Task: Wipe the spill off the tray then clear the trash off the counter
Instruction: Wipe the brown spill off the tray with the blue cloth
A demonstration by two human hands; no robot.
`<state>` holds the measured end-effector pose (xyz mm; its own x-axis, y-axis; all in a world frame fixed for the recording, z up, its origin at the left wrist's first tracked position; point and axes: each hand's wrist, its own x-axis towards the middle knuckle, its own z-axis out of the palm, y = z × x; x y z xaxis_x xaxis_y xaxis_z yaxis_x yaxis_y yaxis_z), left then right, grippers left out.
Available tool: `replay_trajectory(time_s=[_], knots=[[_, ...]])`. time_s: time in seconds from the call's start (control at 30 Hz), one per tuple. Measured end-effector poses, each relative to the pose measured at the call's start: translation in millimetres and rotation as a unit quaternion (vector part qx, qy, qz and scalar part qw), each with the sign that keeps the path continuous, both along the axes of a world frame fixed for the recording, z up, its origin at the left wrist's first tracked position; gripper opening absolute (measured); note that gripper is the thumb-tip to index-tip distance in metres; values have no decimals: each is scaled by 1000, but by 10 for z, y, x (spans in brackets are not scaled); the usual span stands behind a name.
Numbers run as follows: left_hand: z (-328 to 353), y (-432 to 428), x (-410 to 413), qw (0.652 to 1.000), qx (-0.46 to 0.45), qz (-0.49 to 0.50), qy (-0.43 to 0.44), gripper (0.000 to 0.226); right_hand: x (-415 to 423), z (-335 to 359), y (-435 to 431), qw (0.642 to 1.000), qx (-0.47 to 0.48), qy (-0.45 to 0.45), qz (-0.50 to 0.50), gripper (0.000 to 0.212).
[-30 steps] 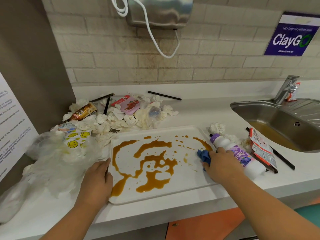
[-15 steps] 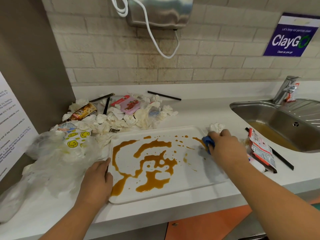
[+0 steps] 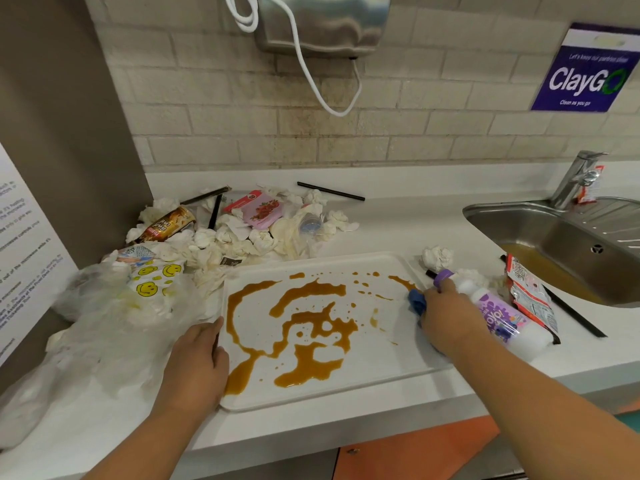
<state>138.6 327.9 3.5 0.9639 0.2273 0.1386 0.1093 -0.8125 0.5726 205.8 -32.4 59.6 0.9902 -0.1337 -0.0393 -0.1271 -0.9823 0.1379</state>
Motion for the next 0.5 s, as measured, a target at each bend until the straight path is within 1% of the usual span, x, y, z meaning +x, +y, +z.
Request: replay_trajectory(time_s=[0.07,0.1,0.17,0.2,0.23,0.27,0.33,0.37,0.4,0.47,0.5], knots=[[-3,-1,-5,1000,-4,5,0,48,22,12,45,999,-18,25,41,31],[-2,3,0,1000,-5,5,0,48,59,29,67,998,-13,34,50,31],[-1,1,0,1000,-3,2,1,48,98,31,77,999,46,-3,23,29],[-2,0,0,1000,-4,2,-1,48,90,-2,58,998,52,-42,13,25],[2,-4,-1,1000,-6,3,-2,48,76,-53,48,997,57,-58,-1,24],[4,-5,-5,1000,-7,4,-2,48,60,-100,59,997,59,-51,3,26],[11,-13,-7,1000,-6,4,-3,47,63,-80,109,997,74,-8,7,33],[11,-10,-7,1000,-5,2,-5,47,87,-35,141,993,117,9,-5,34],[10,-9,-8,1000,-3,0,-6,47,115,34,144,988,150,6,-23,33],[13,-8,-11,1000,-4,0,-6,47,182,123,107,993,111,-18,-45,32],[15,-6,-15,1000,-5,0,-7,47,190,98,79,998,51,-3,-38,33]])
